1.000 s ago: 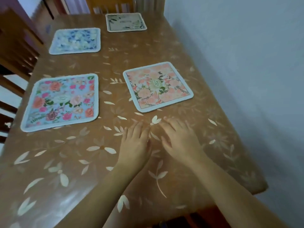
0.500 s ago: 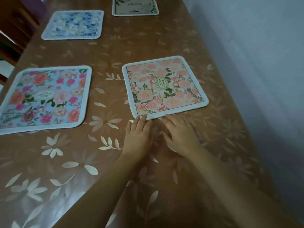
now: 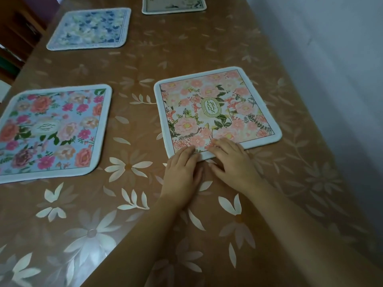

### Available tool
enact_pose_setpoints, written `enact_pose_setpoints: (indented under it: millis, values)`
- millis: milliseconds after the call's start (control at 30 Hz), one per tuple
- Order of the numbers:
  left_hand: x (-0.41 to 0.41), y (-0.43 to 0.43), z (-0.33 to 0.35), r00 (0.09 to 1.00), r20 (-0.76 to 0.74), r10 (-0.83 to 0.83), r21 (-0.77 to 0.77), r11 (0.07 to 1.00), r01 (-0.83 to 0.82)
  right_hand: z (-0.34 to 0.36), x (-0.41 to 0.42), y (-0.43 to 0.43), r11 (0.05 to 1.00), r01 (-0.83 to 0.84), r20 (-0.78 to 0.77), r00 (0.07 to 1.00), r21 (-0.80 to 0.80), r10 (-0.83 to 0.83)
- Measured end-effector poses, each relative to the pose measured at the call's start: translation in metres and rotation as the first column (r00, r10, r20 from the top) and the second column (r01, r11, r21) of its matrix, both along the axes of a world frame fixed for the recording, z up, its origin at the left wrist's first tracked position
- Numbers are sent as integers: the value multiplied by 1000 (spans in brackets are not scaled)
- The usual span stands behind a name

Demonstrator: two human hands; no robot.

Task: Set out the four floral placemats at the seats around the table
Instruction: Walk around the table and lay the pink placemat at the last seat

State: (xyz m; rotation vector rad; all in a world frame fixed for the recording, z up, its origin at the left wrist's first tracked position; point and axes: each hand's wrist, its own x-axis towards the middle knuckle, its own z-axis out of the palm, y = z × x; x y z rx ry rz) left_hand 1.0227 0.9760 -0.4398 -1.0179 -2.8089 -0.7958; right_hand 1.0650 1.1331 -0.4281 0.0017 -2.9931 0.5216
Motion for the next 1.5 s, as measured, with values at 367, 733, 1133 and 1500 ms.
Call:
enact_pose_setpoints:
  millis: [367, 733, 1133, 1500]
  values:
    - [-22, 5, 1, 1000, 7, 26, 150, 988, -27, -4, -12, 10, 995, -59, -127, 991, -76, 49]
    - [-21, 9, 13, 997, 32, -67, 151, 987, 61, -3, -12, 19, 982, -55, -115, 993, -183, 34]
    - [-25, 14, 9, 999, 51, -17, 132, 991, 10, 5, -12, 16, 983, -100, -244, 968, -152, 60]
    - [-22, -6, 17, 975, 216, 57, 223, 969, -106, 11, 1, 14, 985, -79, -180, 982, -156, 51]
